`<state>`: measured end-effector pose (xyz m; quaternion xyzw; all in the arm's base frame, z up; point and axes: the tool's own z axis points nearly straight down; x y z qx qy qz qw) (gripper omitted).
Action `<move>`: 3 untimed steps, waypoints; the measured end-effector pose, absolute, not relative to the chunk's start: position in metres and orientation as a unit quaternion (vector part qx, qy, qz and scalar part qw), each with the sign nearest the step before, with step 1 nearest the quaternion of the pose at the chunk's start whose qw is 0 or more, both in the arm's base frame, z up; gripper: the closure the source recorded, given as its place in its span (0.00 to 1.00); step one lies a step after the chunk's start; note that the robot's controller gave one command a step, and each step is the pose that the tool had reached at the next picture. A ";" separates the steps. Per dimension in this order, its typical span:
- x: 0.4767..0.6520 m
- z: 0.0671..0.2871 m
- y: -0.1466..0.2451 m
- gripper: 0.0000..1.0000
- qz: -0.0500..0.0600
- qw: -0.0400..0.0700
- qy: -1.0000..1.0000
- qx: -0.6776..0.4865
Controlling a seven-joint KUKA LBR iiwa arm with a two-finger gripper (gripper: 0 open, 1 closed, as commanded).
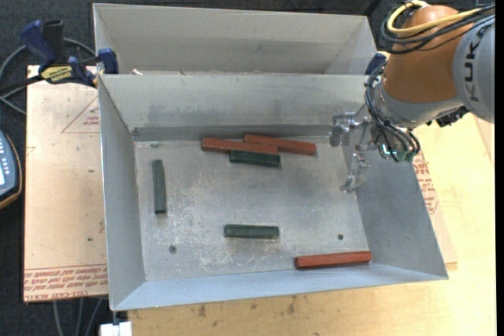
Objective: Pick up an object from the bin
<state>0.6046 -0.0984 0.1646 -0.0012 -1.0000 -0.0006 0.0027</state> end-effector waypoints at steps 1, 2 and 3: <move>0.647 0.102 -0.009 0.00 -0.002 0.000 -0.994 0.111; 0.655 0.096 0.060 0.00 -0.003 -0.002 -0.994 0.111; 0.655 0.071 0.028 0.00 -0.001 -0.003 -0.992 0.124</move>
Offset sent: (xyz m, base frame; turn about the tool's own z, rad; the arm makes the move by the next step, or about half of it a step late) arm 0.0424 0.0854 -0.0612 -0.2227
